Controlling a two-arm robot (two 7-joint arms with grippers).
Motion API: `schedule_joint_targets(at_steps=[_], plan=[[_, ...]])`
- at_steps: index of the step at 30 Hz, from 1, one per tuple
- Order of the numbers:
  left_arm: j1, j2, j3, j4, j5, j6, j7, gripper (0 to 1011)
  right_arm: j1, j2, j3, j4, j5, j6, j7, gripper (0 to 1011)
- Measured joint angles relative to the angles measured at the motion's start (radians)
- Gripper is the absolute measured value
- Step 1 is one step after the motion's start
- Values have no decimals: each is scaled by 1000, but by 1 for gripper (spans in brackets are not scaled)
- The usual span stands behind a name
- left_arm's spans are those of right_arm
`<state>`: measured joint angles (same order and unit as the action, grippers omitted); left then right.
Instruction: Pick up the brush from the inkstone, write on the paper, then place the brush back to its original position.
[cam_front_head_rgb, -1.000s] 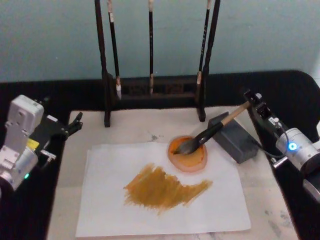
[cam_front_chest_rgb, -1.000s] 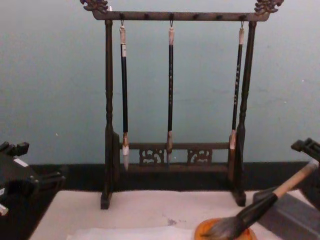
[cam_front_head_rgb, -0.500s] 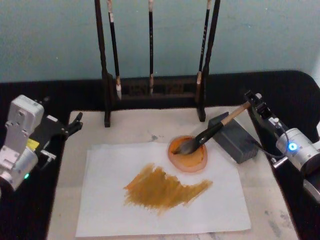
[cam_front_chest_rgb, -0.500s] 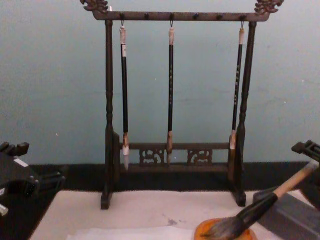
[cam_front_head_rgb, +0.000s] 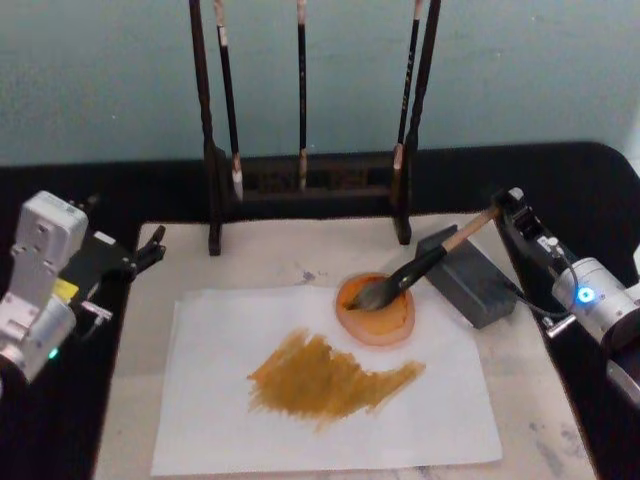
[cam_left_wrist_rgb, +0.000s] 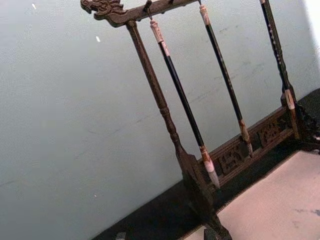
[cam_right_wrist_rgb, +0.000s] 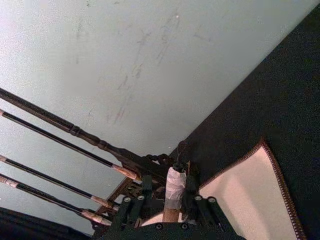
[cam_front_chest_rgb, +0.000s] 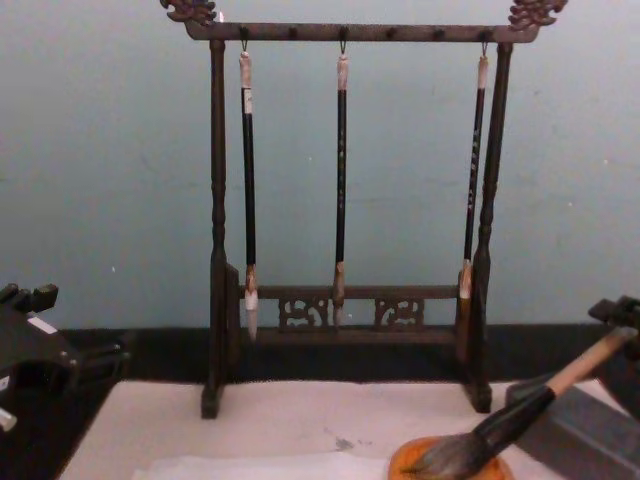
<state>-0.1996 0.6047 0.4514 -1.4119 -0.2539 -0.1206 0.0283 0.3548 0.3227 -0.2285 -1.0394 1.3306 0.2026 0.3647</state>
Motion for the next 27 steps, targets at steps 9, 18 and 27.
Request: schedule_joint_targets(at_steps=[9,18,27], plan=[[0,0,0,0,0,0,0,1010,-1,0,0,-1,1,1,-1,171],[0,0,0,0,0,0,0,1010,0,6,-7,-13,6,-1,-3,160],[0,0,0,0,0,0,0,1010,3,29,-20,-70,34,2,-7,160]])
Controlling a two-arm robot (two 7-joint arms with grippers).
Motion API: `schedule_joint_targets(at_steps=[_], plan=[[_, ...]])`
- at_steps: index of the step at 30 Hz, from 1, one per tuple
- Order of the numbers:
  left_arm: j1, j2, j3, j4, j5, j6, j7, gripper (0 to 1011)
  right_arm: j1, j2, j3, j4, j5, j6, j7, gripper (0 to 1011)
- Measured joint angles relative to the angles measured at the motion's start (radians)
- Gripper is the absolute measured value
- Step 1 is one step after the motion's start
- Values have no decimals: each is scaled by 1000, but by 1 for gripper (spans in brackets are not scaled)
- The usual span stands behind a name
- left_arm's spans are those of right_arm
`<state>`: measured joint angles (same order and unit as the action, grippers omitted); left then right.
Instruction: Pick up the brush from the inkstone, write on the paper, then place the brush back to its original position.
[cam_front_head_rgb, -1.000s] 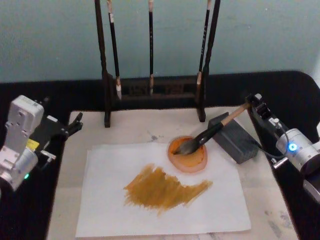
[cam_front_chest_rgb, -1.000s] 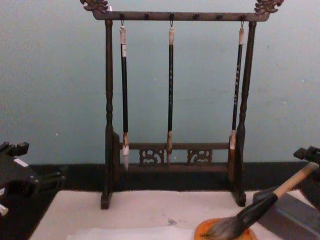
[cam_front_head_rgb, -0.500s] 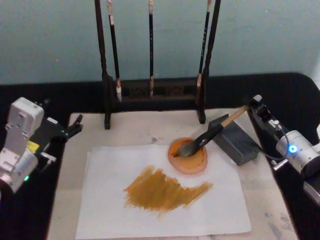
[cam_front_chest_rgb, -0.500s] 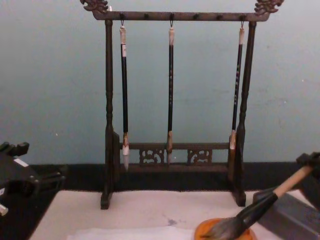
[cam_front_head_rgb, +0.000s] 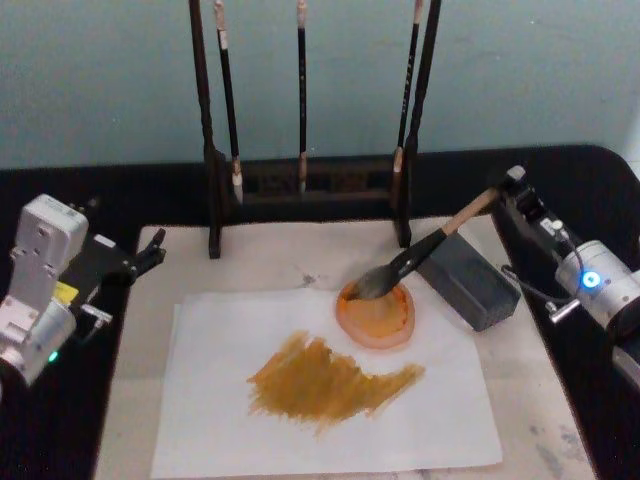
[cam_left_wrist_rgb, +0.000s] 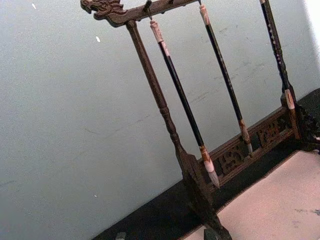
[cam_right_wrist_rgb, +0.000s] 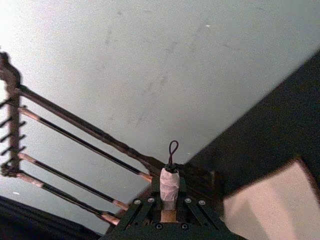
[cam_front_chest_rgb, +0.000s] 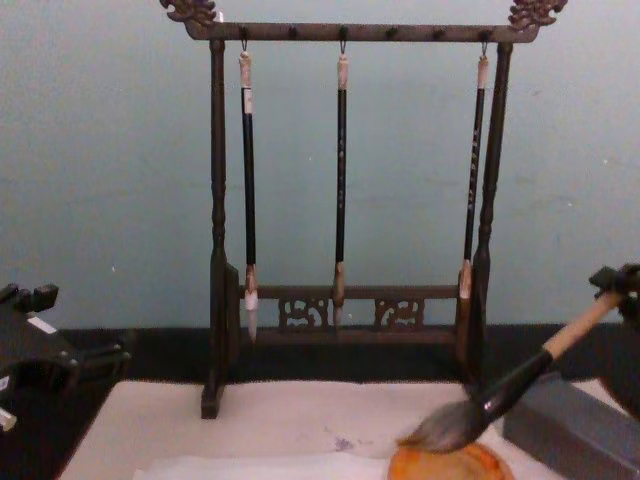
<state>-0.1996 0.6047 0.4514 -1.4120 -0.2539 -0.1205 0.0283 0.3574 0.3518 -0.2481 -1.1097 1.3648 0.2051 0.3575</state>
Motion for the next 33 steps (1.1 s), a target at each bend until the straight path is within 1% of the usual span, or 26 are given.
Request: schedule_joint_targets(at_steps=[6,10,11,14,15,16,18,19,21,23,24,27,28,29,30,31,32,33], plan=[[0,0,0,0,0,0,0,1010,-4,18,-7,-38,17,2,-6,160],[0,0,0,0,0,0,0,1010,-6,30,-18,-50,15,-9,-9,160],[0,0,0,0,0,0,0,1010,-6,34,-22,-52,10,-14,-8,160],[0,0,0,0,0,0,0,1010,0,58,-45,-72,-28,-39,2,160],[0,0,0,0,0,0,0,1010,6,71,-56,-87,-52,-55,7,160],[0,0,0,0,0,0,0,1010,6,71,-56,-87,-52,-55,7,160],[0,0,0,0,0,0,0,1010,18,98,-75,-120,-91,-82,16,160],[0,0,0,0,0,0,0,1010,18,98,-75,-120,-91,-82,16,160],[0,0,0,0,0,0,0,1010,27,117,-87,-150,-122,-101,24,160],[0,0,0,0,0,0,0,1009,36,138,-100,-185,-164,-119,33,160],[0,0,0,0,0,0,0,1010,41,153,-115,-214,-199,-131,41,160],[0,0,0,0,0,0,0,1010,48,175,-139,-257,-262,-147,53,160],[0,0,0,0,0,0,0,1010,54,188,-160,-283,-314,-159,59,160],[0,0,0,0,0,0,0,1010,57,194,-170,-295,-336,-163,61,160],[0,0,0,0,0,0,0,1010,63,204,-192,-319,-388,-174,65,160],[0,0,0,0,0,0,0,1010,63,204,-192,-319,-388,-174,65,160],[0,0,0,0,0,0,0,1010,69,211,-215,-341,-442,-186,68,160],[0,0,0,0,0,0,0,1010,72,214,-224,-349,-461,-190,68,160]])
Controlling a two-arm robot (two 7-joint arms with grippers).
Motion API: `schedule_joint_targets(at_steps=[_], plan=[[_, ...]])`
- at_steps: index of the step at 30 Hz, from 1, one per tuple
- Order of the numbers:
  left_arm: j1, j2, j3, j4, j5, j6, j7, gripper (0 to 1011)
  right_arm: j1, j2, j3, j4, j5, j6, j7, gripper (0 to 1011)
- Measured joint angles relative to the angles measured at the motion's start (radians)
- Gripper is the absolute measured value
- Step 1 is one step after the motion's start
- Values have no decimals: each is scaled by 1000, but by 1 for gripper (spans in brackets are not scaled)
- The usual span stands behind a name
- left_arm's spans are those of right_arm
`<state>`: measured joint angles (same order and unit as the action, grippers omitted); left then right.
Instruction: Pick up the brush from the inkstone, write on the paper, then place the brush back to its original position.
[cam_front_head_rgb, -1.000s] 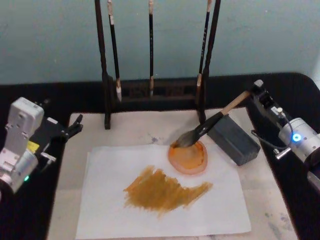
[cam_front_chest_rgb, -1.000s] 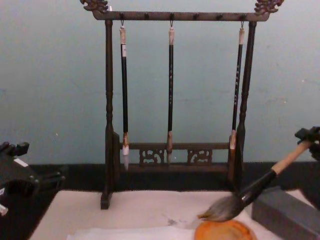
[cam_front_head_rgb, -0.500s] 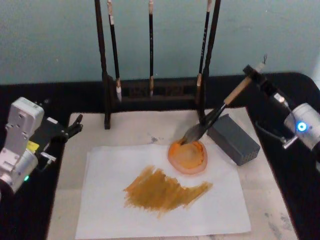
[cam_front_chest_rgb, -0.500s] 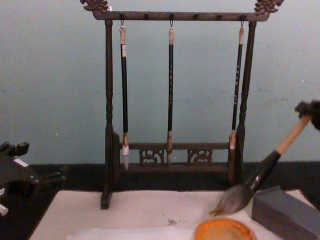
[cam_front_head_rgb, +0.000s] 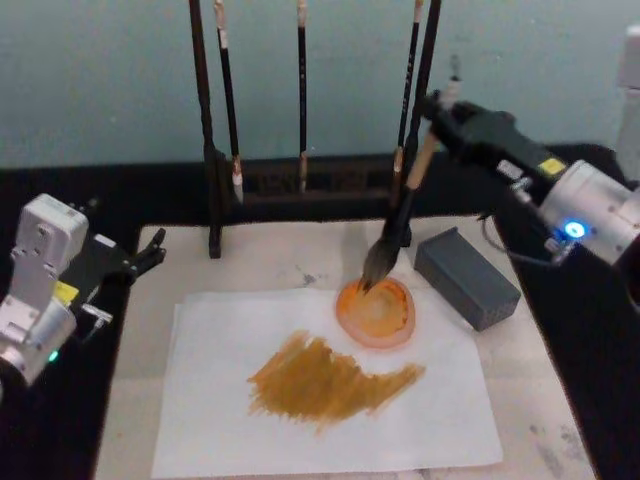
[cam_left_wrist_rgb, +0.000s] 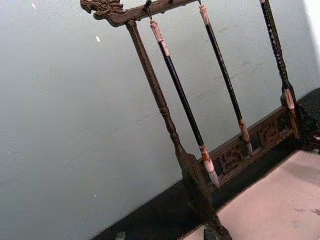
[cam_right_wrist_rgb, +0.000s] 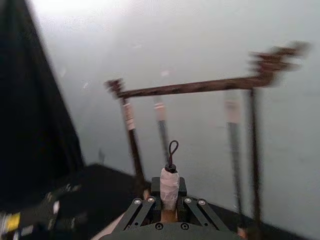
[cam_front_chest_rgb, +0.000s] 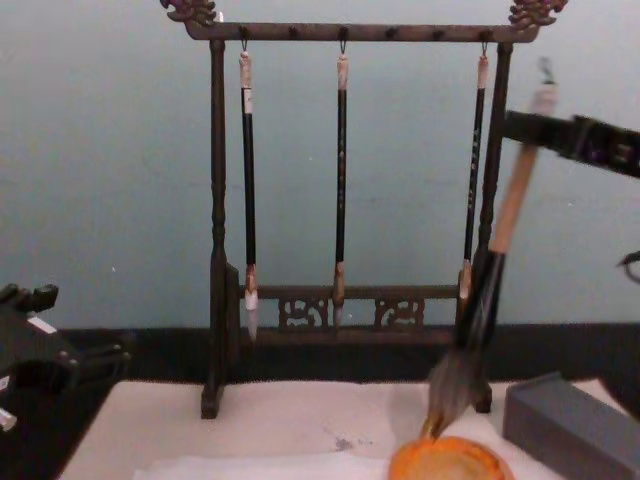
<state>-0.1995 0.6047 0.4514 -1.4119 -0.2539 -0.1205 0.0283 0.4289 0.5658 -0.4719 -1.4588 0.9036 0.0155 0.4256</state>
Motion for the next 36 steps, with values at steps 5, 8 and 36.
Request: schedule_joint_targets(at_steps=[5,8,36], plan=[[0,0,0,0,0,0,0,1010,19,9,-68,-59,-142,-16,7,160],[0,0,0,0,0,0,0,1010,21,11,-95,-91,-193,-17,16,160],[0,0,0,0,0,0,0,1010,-89,7,-138,-221,-333,-10,54,160]])
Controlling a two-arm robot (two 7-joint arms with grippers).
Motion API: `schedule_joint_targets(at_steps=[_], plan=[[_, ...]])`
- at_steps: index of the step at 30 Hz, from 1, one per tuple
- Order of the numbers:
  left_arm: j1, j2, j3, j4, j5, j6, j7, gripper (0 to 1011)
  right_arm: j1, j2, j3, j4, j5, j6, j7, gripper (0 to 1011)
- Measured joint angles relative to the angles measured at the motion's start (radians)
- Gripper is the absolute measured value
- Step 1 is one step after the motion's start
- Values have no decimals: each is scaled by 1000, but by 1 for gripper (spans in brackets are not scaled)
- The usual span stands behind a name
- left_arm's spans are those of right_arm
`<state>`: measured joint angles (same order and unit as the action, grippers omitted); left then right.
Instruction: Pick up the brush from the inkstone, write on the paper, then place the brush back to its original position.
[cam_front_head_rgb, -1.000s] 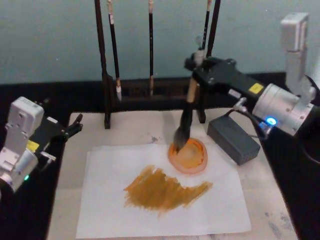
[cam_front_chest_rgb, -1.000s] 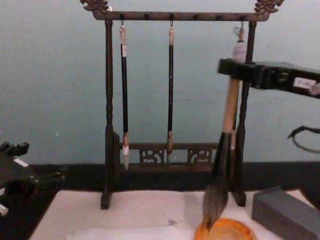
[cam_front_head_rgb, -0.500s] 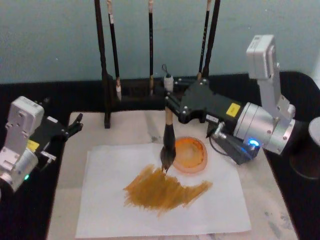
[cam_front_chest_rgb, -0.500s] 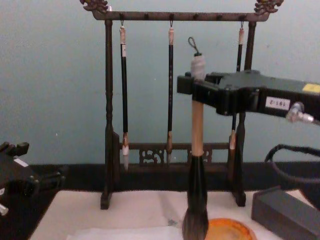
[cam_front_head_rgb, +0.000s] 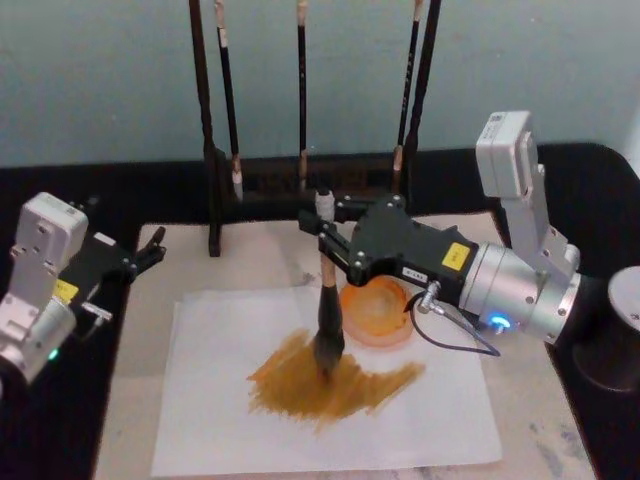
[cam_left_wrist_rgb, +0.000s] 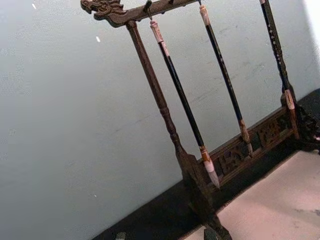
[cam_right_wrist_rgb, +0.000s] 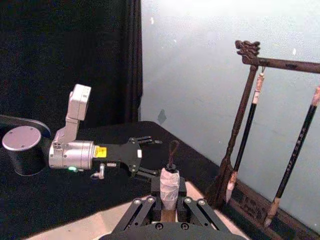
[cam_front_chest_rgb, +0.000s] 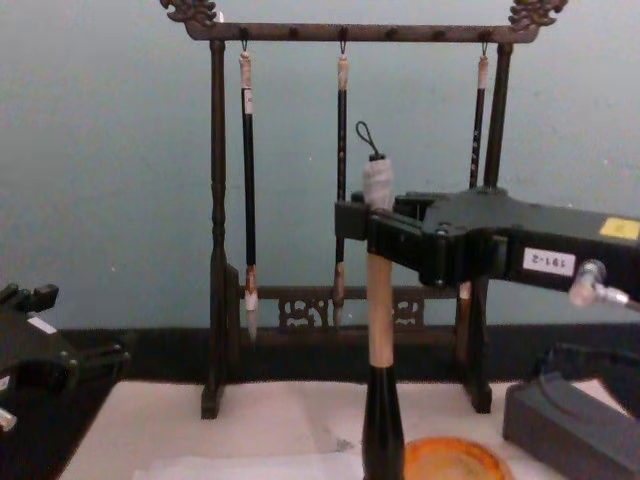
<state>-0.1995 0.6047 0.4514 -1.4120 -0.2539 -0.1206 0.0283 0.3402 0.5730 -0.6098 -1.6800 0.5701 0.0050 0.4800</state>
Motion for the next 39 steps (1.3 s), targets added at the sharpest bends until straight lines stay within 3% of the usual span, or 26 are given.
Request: schedule_joint_targets(at_steps=[9,26,39], plan=[[0,0,0,0,0,0,0,1009,-38,4,32,-6,12,26,1,160],[0,0,0,0,0,0,0,1010,-77,12,98,-8,-13,40,-17,160],[0,0,0,0,0,0,0,1010,-68,-25,119,-21,-34,33,12,160]])
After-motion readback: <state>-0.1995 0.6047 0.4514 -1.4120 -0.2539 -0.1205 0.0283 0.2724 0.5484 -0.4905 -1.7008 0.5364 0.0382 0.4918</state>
